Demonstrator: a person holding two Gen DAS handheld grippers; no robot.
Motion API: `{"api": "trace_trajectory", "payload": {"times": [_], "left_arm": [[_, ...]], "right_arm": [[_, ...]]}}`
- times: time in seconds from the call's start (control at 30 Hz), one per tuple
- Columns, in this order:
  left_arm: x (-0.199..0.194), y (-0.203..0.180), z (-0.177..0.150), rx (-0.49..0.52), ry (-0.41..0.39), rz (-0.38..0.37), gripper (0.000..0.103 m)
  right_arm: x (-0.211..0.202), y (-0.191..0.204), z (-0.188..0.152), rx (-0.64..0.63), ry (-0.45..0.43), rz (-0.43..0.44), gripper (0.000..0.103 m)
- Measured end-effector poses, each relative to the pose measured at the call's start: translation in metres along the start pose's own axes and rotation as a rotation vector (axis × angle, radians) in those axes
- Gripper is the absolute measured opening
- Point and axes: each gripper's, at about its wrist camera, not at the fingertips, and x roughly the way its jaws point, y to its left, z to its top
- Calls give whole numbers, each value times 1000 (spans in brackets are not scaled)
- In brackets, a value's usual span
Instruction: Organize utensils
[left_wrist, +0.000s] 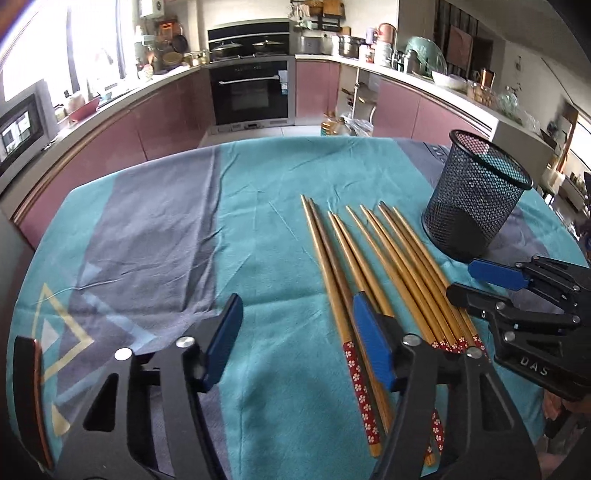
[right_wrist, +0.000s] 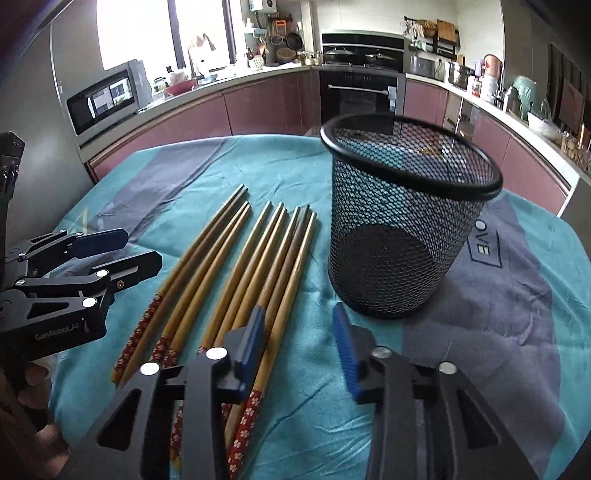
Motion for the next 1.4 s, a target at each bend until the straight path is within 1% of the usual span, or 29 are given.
{"api": "trace_trajectory", "payload": {"times": [0.1,0.13,0.23,0.37,0.47,0.63,0.73,0.77,0.8,0.87,0.9,0.97,1.07,1.4], "left_arm": [[8,0,3,2,28,-7,55],[11,1,3,3,32,-11,52],[19,1,5,5,54,-23,51],[30,0,8,10,70,-37,46],[35,0,10,21,76,-31,44],[46,-1,20,24,85,-38,40],[52,-3,28,24,90,-40,32],[55,-4,31,23,91,-39,29],[56,-5,32,21,91,-40,27],[56,-7,34,14,90,-47,19],[57,-7,35,8,89,-50,17],[58,-9,35,1,84,-54,11],[56,-8,33,-15,78,-52,8],[41,4,21,-71,57,-83,8]], "right_arm": [[0,-2,2,4,6,-1,29],[1,-4,1,7,8,1,28],[3,-5,3,14,21,13,28],[9,-3,5,3,38,7,27],[12,2,7,-19,41,-10,27],[15,1,11,-8,41,-5,26],[17,-1,13,9,40,1,22],[17,-2,14,12,40,0,19],[17,-2,14,16,39,0,17],[17,-4,14,27,37,6,14],[17,-5,14,33,35,11,10],[17,-6,14,42,33,15,8],[16,-7,14,50,29,18,6],[4,-6,16,29,5,16,6]]}}
